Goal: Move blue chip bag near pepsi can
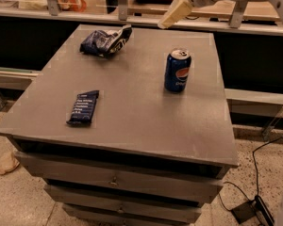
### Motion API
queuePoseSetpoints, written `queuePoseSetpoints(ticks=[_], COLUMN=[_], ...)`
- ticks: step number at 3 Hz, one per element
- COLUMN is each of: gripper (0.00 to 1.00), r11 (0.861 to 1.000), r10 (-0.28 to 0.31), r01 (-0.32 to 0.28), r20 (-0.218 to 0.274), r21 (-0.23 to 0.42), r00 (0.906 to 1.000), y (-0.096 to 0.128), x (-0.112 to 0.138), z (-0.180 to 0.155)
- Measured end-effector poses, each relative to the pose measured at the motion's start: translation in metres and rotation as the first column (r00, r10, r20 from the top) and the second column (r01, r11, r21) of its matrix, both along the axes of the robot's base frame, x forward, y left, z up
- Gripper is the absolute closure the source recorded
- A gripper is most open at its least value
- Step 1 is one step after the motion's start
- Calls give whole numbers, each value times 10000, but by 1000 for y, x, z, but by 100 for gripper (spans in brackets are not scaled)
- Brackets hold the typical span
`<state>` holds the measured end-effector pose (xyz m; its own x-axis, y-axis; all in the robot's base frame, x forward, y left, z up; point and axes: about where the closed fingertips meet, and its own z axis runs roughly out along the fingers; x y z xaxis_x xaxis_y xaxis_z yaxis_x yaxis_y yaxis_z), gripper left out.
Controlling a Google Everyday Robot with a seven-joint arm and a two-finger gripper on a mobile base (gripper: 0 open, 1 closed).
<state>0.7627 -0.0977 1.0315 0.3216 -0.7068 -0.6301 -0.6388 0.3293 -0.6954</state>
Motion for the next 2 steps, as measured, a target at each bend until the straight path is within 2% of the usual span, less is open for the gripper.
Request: queuePoseSetpoints(ticks=[1, 2], gripper=[0, 0], r11=[9994, 9952], r10=[337, 970], r01=[-337, -969], r20=[30, 62], r21=[10, -152], r00=[9994, 9953], y=[9, 23], x=[21, 36], z=[-9, -21])
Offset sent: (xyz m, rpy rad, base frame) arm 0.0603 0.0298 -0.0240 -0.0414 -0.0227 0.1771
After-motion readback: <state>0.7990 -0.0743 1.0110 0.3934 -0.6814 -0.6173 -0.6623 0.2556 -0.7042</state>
